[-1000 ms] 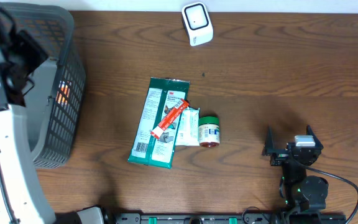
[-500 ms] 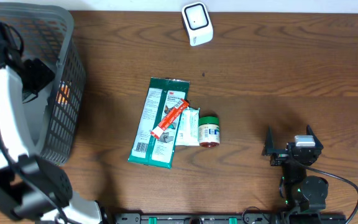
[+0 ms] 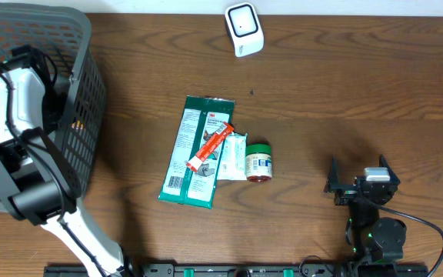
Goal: Scan the item barcode
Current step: 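Grasp the orange Kleenex tissue pack in the basket with the left gripper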
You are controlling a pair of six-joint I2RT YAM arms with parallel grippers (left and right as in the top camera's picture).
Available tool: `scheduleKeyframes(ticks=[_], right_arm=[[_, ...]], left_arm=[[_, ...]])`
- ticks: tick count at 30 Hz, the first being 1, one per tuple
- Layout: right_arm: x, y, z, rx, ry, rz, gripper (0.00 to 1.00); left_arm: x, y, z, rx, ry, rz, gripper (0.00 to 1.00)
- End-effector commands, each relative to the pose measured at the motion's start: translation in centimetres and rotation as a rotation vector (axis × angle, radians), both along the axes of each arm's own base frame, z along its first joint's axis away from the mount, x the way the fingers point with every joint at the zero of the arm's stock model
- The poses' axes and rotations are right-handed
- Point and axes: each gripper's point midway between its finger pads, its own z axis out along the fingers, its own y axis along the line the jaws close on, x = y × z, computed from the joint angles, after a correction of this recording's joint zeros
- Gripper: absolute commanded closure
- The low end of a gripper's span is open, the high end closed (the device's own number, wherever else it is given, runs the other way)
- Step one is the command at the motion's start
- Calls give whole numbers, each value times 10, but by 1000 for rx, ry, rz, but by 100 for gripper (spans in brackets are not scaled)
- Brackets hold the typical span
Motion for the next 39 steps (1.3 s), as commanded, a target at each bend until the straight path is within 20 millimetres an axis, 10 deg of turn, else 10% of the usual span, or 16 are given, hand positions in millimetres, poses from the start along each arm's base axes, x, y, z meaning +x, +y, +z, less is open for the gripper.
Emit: scheduleKeyframes(ticks=[1, 20, 28, 39], right_arm=[[0, -2, 0, 14, -2, -14, 1], [0, -2, 0, 14, -2, -14, 1], [0, -2, 0, 14, -2, -14, 1], [0, -2, 0, 14, -2, -14, 1]], left_arm=[[-4, -2, -10, -23, 28, -7, 6], [0, -13, -36, -60, -11, -9, 7], [6, -10, -38, -49, -35, -8, 43], [-7, 20, -16, -26, -76, 73, 55]])
